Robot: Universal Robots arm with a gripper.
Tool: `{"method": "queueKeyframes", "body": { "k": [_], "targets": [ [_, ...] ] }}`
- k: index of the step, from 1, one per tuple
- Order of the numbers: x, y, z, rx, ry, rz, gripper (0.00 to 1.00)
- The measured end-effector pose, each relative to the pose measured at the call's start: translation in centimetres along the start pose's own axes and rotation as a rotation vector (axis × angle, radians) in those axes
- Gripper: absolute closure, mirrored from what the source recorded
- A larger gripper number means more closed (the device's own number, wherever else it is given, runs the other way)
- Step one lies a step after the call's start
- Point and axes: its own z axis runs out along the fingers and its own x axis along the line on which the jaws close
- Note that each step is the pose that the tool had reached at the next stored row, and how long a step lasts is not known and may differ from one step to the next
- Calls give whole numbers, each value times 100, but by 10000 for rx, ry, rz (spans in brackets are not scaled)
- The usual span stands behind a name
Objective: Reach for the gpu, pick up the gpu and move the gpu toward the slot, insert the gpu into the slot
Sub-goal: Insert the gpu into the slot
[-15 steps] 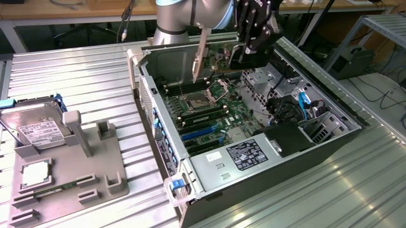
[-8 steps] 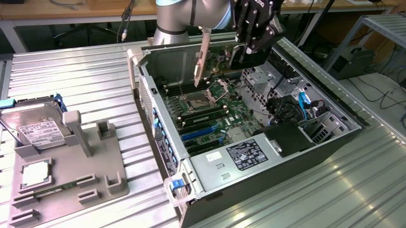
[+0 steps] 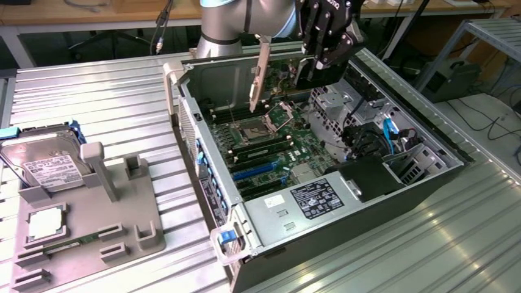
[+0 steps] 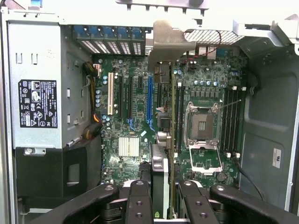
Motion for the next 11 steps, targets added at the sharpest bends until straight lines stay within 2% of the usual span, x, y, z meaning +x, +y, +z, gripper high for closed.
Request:
{"method": "queueKeyframes", "body": {
  "k": [11],
  "targets": [
    [1, 1, 35, 0, 0, 1, 73]
  ]
}}
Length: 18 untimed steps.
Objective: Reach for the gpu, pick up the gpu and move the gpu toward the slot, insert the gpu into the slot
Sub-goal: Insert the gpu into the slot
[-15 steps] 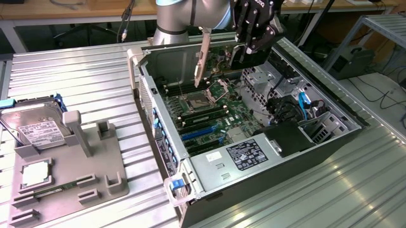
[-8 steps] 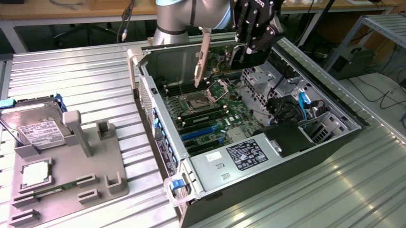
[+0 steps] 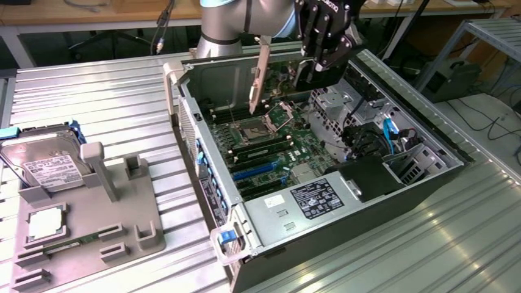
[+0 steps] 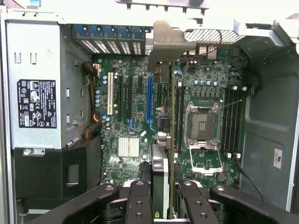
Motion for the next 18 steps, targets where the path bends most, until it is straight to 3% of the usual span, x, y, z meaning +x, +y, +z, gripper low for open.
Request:
{"method": "queueKeyframes", "body": {
  "k": [18],
  "targets": [
    [3, 4, 189, 0, -1, -7, 73]
  ]
}}
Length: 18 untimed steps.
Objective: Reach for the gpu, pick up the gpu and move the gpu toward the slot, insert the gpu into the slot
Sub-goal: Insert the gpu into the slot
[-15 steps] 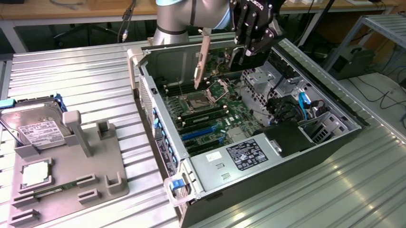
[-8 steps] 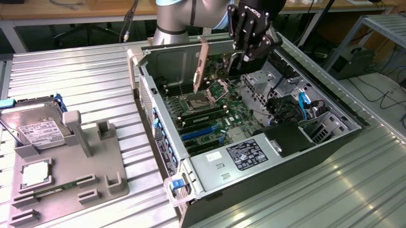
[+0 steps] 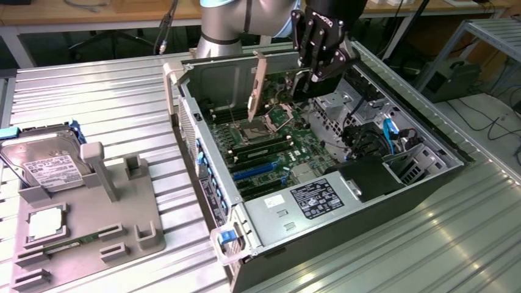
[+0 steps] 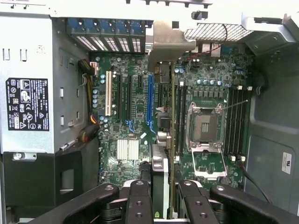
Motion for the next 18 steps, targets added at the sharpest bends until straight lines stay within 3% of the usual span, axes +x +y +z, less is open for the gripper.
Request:
{"method": "queueKeyframes", "body": {
  "k": [18],
  "targets": [
    [2, 2, 106, 0, 1, -6, 73]
  ]
}}
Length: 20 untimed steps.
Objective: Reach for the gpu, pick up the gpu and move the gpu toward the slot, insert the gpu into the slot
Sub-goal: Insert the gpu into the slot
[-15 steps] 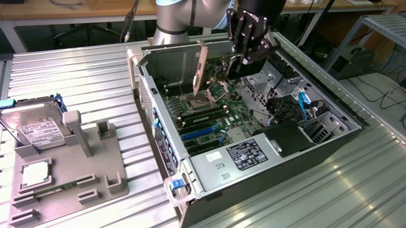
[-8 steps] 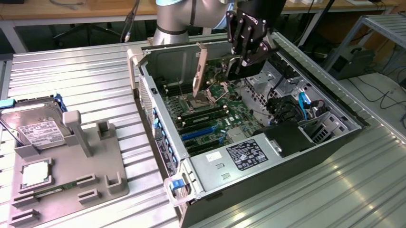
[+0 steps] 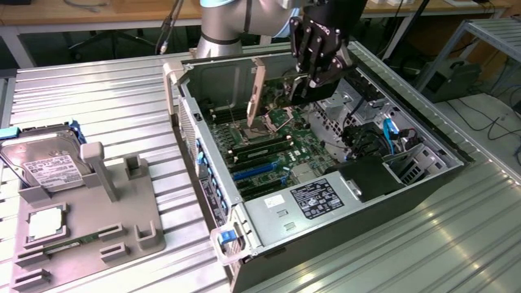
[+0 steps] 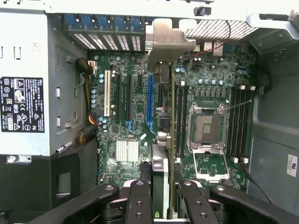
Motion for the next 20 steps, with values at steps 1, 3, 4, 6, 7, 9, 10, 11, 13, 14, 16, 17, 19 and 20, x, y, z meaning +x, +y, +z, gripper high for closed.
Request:
{"method": "queueKeyframes", "body": {
  "k": [1, 3, 4, 6, 7, 9, 10, 11, 13, 14, 16, 17, 19, 20],
  "targets": [
    [0, 0, 6, 0, -1, 0, 73],
    [1, 0, 22, 0, -1, -1, 73],
    [1, 1, 31, 0, 0, 0, 73],
    [1, 1, 50, 0, 0, -1, 73],
    [1, 1, 59, 1, -1, -1, 73],
    [1, 2, 74, 0, 0, -1, 73],
    [1, 2, 81, 0, -1, -1, 73],
    [1, 2, 90, 0, -1, -1, 73],
    [2, 2, 104, 1, -1, -1, 73],
    [2, 2, 111, 0, 0, -1, 73],
    [2, 3, 123, 1, 0, -1, 73],
    [2, 3, 129, 1, 0, -2, 73],
    [2, 3, 141, 2, 0, -2, 73],
    [3, 3, 146, 3, 0, -2, 73]
  ]
}}
